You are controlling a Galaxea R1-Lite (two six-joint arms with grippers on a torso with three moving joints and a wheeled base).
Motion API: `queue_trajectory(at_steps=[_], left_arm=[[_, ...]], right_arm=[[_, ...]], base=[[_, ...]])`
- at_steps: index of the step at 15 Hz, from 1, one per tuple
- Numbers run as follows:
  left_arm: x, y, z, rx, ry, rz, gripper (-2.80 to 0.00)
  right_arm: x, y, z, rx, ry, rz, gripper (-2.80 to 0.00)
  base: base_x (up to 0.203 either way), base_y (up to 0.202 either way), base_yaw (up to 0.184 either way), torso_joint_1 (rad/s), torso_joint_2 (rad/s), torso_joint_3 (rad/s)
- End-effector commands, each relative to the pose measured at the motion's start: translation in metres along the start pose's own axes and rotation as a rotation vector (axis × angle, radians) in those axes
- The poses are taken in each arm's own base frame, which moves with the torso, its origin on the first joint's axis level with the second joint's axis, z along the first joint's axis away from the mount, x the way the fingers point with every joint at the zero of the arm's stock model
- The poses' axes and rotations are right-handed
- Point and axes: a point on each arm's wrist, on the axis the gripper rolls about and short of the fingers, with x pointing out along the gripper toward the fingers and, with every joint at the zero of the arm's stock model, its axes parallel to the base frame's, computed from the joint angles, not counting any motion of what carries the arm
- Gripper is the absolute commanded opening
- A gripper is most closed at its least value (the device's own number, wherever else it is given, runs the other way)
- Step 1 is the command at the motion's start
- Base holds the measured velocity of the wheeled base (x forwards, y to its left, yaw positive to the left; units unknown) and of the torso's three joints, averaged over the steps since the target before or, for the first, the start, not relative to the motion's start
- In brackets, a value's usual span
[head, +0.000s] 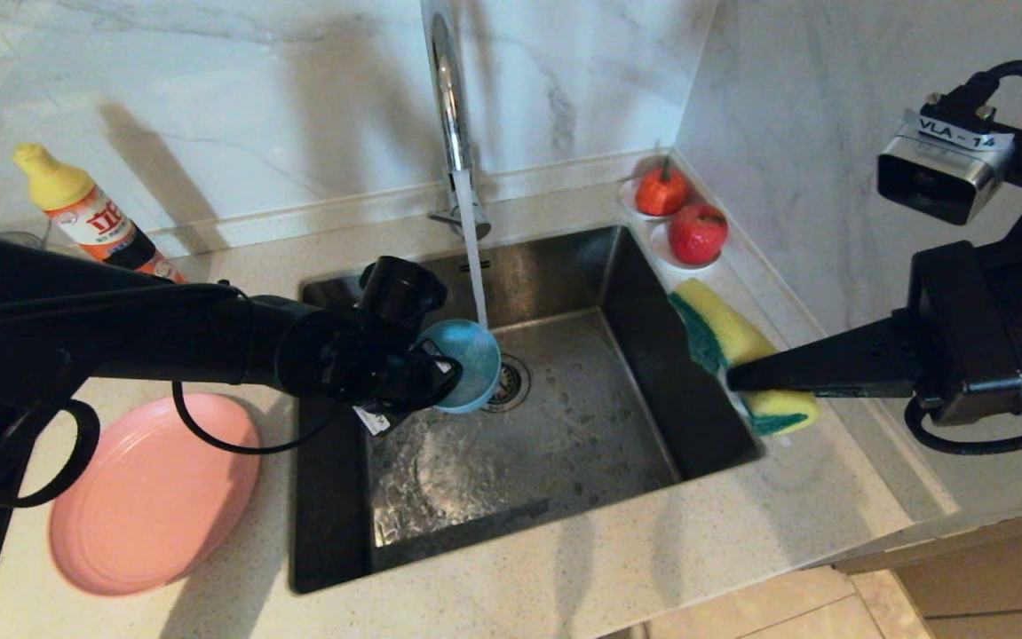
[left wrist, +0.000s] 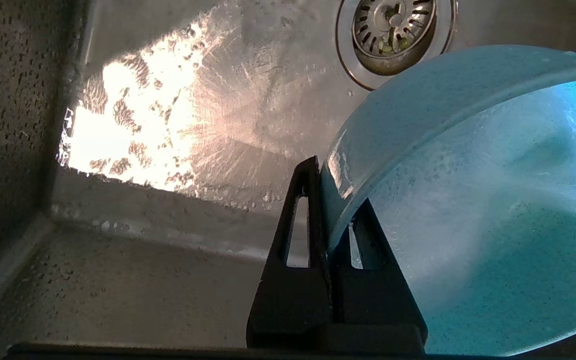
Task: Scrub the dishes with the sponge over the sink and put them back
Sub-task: Rinse the bowl
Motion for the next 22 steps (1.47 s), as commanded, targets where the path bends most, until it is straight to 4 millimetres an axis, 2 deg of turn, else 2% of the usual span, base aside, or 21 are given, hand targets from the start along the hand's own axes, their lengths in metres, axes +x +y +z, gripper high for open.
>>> queue_trajectory(at_steps=[1,6,22], left_arm=[[-0.0001,0.0004,-0.0012,-0.003,0.004,0.005,-2.8],[-0.0001,-0.0015,-0.0068,0.008,0.02,0.0,-2.8],[-0.0085,0.0007,-0.0048,0.011,0.023,-0.003,-2.8]], right_arm=[[-0.0019,0.0008,-0.0006,0.002,-0.001,0.004,-2.8],[0.0002,-0.0003,-0.0006,0.006,0.005,0.0,-2.8],[0.0006,-0.0018,-0.0029,0.008,0.012,-0.002,-2.8]], base=[[0.0,0.0,0.0,0.0,0.0,0.0],[0.0,0.0,0.0,0.0,0.0,0.0],[0.0,0.0,0.0,0.0,0.0,0.0]])
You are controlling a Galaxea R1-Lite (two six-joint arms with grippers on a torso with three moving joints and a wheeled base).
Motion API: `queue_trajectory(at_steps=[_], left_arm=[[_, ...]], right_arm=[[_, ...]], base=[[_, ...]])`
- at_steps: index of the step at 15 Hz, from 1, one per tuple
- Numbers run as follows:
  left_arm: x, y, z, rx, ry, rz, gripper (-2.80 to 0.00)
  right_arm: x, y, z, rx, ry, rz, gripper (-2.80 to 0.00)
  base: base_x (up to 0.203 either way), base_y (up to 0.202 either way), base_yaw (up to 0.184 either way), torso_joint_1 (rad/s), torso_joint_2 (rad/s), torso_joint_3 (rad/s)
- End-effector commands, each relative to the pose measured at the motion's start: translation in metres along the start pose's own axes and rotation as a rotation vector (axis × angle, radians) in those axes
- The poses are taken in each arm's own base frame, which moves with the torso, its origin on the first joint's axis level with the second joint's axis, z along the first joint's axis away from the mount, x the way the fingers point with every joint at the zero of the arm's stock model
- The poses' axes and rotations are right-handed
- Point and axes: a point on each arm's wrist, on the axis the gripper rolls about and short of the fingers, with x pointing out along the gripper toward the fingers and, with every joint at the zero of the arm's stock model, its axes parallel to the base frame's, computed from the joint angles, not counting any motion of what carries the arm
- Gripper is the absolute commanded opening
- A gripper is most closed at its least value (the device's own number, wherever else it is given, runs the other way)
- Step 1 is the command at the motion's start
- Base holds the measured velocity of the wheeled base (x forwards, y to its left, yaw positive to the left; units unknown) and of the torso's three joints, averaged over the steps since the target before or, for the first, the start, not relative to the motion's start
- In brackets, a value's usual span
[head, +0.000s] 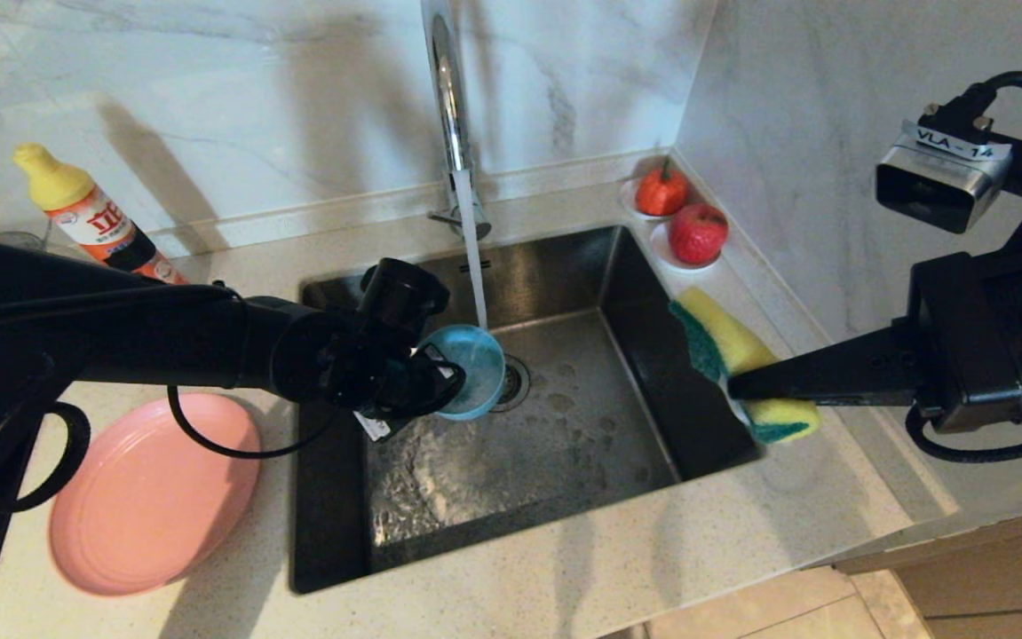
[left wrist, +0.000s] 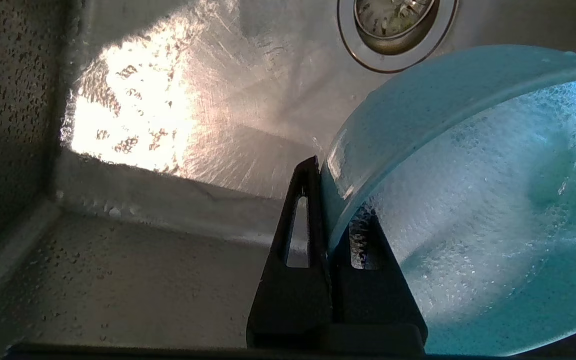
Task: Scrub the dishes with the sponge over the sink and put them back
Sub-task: Rinse the bowl
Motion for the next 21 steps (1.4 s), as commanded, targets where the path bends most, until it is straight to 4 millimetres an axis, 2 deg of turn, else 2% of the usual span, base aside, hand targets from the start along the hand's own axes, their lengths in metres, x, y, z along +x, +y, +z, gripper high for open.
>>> queue_trajectory(at_steps=[1,4,8,11,14,21], left_arm=[[-0.002,0.0,0.001,-0.006,-0.003,0.0,-2.8],[-0.004,0.011,0.001,-0.001,-0.019,0.041,-2.8],[-0.021,0.021,0.016,-0.019,-0.089,0.061,-2.8],[-0.04,0.022,0.028,0.014,-0.237,0.105,-2.8],[-0.058,0.023,0.034,0.06,-0.3,0.06,-2.8],[-0.103,0.034,0.045,0.228,-0.566,-0.027,-2.8]], right_arm=[[-0.001,0.0,-0.001,0.003,0.002,0.002,-2.8],[-0.003,-0.001,-0.004,0.005,0.004,0.0,-2.8],[-0.005,-0.002,-0.008,0.014,0.011,-0.005,-2.8],[-0.007,-0.003,-0.011,0.02,0.016,-0.007,-2.8],[-0.008,-0.005,-0.016,0.025,0.026,-0.014,-2.8],[-0.008,-0.012,-0.022,0.042,0.037,-0.035,-2.8]], base=[[0.0,0.0,0.0,0.0,0.0,0.0],[0.0,0.0,0.0,0.0,0.0,0.0],[0.0,0.0,0.0,0.0,0.0,0.0],[0.0,0.0,0.0,0.0,0.0,0.0],[0.0,0.0,0.0,0.0,0.0,0.0],[0.0,0.0,0.0,0.0,0.0,0.0]])
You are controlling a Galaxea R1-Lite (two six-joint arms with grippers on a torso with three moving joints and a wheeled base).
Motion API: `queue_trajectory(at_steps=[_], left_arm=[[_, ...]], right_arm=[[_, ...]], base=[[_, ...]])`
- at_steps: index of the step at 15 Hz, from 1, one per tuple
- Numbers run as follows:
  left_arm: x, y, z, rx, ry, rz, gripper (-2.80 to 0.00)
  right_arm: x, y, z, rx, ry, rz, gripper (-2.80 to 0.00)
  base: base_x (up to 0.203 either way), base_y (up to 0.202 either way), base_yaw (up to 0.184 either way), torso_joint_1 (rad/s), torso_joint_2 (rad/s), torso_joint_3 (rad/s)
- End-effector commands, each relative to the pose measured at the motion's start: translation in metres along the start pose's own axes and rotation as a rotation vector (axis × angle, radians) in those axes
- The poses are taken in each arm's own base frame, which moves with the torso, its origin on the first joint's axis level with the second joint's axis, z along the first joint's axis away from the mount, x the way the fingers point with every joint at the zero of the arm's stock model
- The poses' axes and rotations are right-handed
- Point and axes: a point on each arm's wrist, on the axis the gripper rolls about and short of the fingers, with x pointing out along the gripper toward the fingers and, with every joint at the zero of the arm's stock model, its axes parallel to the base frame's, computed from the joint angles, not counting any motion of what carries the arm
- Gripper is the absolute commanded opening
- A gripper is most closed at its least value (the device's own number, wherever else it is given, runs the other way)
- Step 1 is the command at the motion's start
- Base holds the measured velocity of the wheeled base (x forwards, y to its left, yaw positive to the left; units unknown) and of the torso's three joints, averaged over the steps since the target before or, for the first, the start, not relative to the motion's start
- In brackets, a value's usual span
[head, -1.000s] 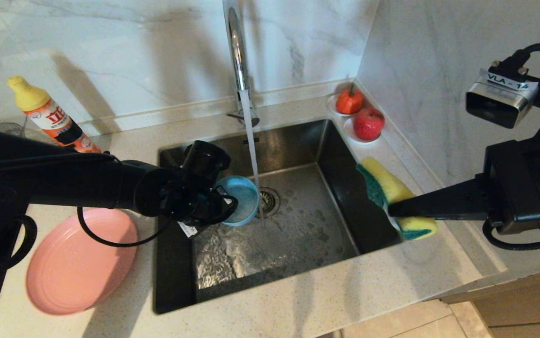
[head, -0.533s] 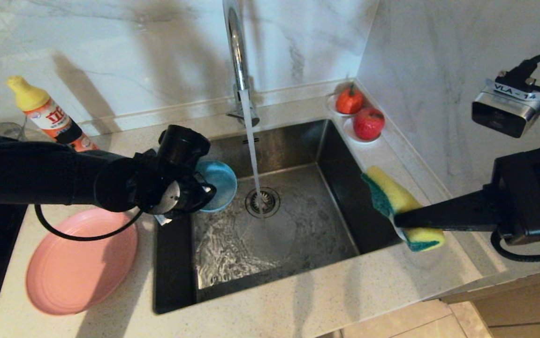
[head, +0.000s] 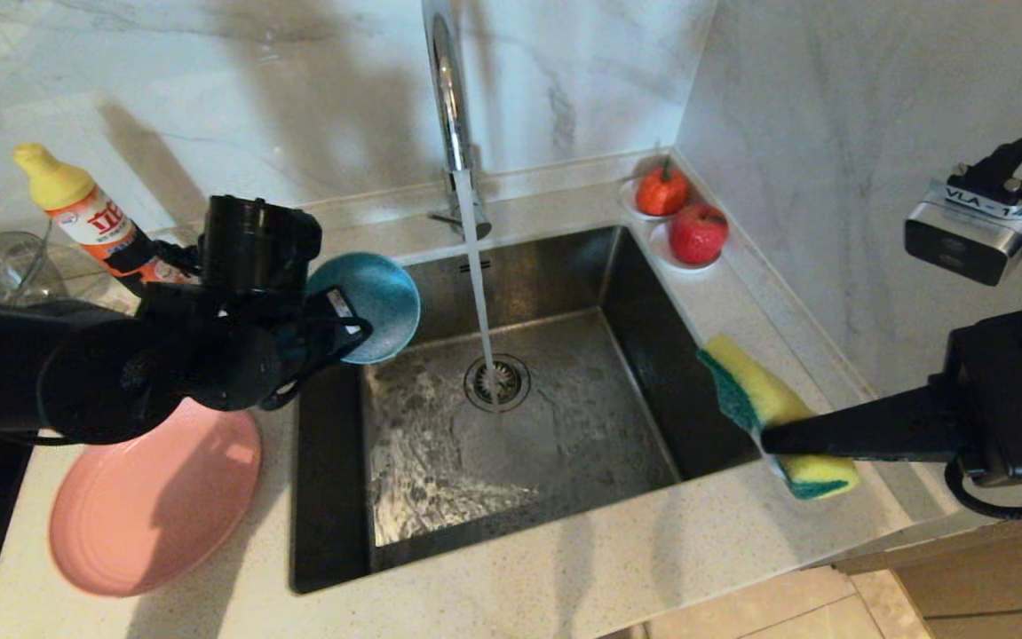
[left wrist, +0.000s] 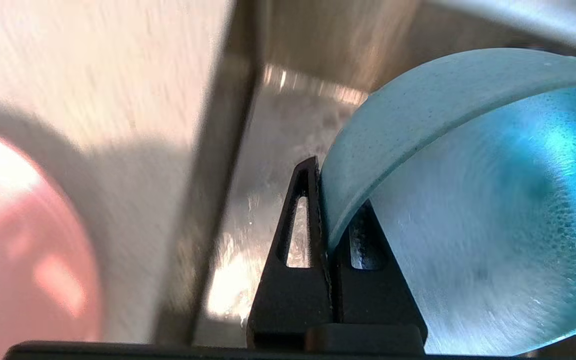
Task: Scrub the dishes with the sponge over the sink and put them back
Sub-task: Rinse the bowl
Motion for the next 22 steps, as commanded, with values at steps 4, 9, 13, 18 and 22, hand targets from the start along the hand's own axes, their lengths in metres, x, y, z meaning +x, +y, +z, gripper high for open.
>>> queue_trajectory(at_steps=[4,9,13,18,22], left_arm=[[-0.015,0.004,0.014,0.076,-0.251,-0.115,-2.8],[-0.009,0.004,0.008,0.146,-0.396,-0.161,-2.8],[-0.018,0.014,0.001,0.214,-0.507,-0.229,-2.8],[-0.034,0.013,0.019,0.25,-0.692,-0.24,-2.8],[-0.052,0.015,0.035,0.203,-0.775,-0.269,-2.8]], right_arm=[[0.0,-0.002,-0.004,0.009,0.013,-0.004,-2.8],[0.004,-0.004,-0.003,0.013,0.02,-0.009,-2.8],[0.018,-0.012,-0.006,0.028,0.068,-0.034,-2.8],[0.023,-0.014,-0.006,0.034,0.084,-0.04,-2.8],[0.02,-0.014,-0.007,0.032,0.082,-0.036,-2.8]], base=[[0.0,0.0,0.0,0.0,0.0,0.0],[0.0,0.0,0.0,0.0,0.0,0.0],[0.0,0.0,0.0,0.0,0.0,0.0],[0.0,0.0,0.0,0.0,0.0,0.0],[0.0,0.0,0.0,0.0,0.0,0.0]])
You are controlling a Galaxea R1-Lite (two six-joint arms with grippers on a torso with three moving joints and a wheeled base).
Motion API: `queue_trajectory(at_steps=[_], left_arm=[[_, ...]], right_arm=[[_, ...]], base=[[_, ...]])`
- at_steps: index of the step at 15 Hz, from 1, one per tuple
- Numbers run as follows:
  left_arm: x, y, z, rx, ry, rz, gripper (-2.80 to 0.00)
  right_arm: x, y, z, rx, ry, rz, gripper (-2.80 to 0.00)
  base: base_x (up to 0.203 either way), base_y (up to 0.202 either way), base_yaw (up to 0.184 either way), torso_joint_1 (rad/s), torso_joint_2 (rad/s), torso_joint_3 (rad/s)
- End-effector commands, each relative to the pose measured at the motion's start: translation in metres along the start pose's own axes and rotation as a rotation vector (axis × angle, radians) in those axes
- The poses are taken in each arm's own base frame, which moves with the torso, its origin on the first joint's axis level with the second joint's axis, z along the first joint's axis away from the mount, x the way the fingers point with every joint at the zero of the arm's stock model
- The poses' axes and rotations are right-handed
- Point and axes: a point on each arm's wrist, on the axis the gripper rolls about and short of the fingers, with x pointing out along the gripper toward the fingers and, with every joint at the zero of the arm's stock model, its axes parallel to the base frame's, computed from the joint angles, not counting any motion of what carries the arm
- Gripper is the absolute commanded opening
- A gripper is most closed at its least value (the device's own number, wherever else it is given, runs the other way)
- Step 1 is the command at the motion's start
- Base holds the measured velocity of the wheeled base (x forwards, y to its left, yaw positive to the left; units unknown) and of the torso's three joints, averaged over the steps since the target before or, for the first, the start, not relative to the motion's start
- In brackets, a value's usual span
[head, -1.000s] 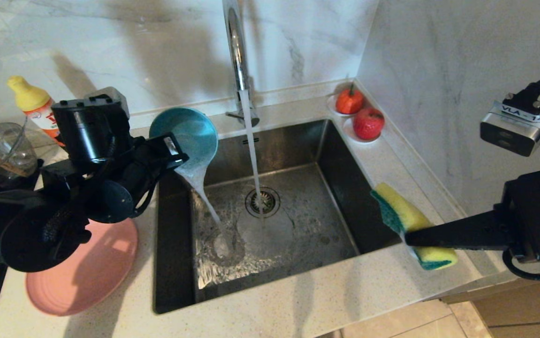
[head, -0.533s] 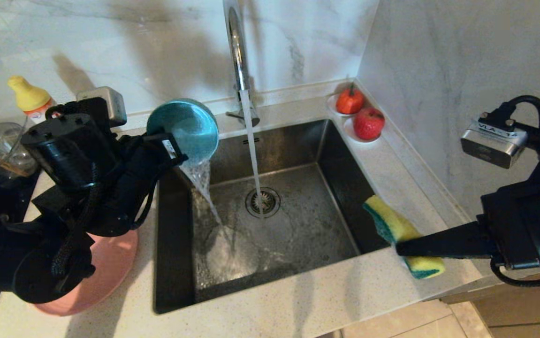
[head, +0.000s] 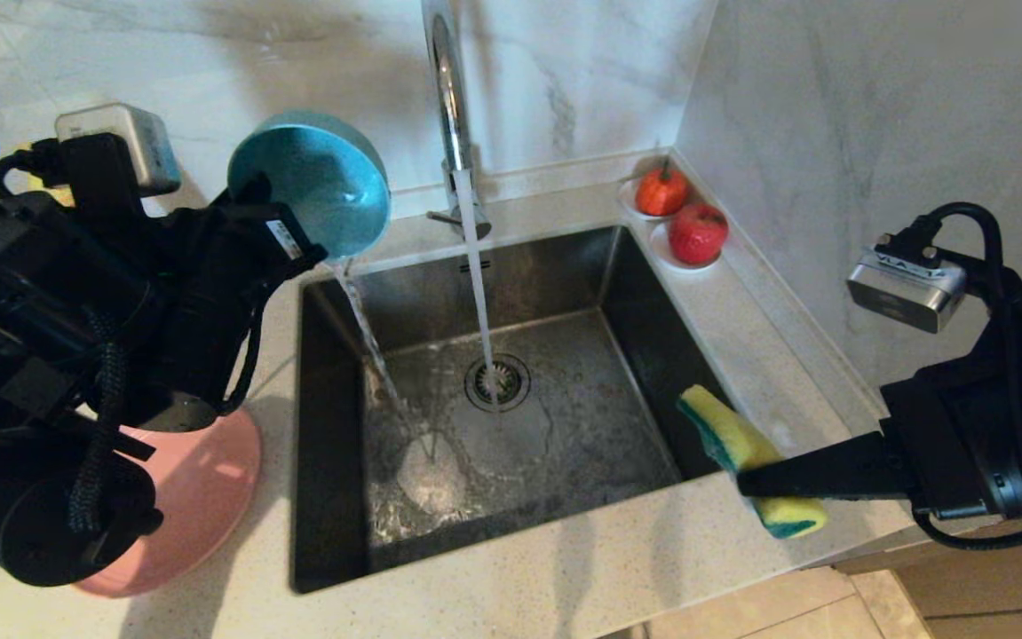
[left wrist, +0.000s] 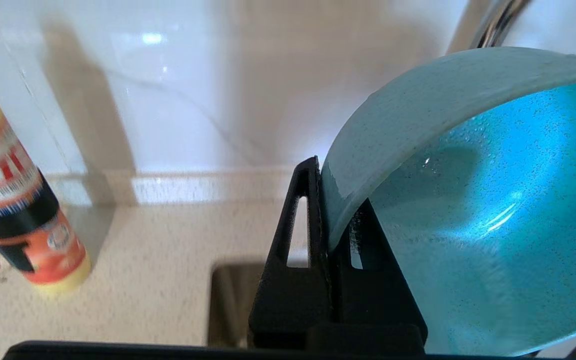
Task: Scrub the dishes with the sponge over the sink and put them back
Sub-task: Rinse the bowl
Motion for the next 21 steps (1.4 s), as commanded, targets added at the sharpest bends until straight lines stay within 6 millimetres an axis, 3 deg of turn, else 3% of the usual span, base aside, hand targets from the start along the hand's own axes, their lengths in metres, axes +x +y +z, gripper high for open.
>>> queue_trajectory(at_steps=[1,13,16,18,21], left_arm=[[-0.003,0.002,0.013,-0.025,-0.053,0.003,-2.8],[-0.011,0.008,0.038,-0.003,-0.18,-0.045,-2.8],[-0.017,0.01,0.03,0.012,-0.145,-0.059,-2.8],[-0.017,0.011,0.035,0.02,-0.16,-0.051,-2.8],[-0.017,0.01,0.025,0.077,-0.007,-0.071,-2.8]], right_arm=[[-0.003,0.001,-0.003,0.0,0.004,0.008,-2.8],[-0.001,-0.001,-0.004,-0.005,-0.007,0.013,-2.8],[-0.004,0.0,-0.005,-0.003,-0.012,0.016,-2.8],[-0.007,0.001,-0.006,-0.006,-0.019,0.02,-2.8],[-0.01,0.002,-0.007,-0.01,-0.027,0.024,-2.8]], base=[[0.0,0.0,0.0,0.0,0.0,0.0],[0.0,0.0,0.0,0.0,0.0,0.0],[0.0,0.0,0.0,0.0,0.0,0.0],[0.0,0.0,0.0,0.0,0.0,0.0],[0.0,0.0,0.0,0.0,0.0,0.0]])
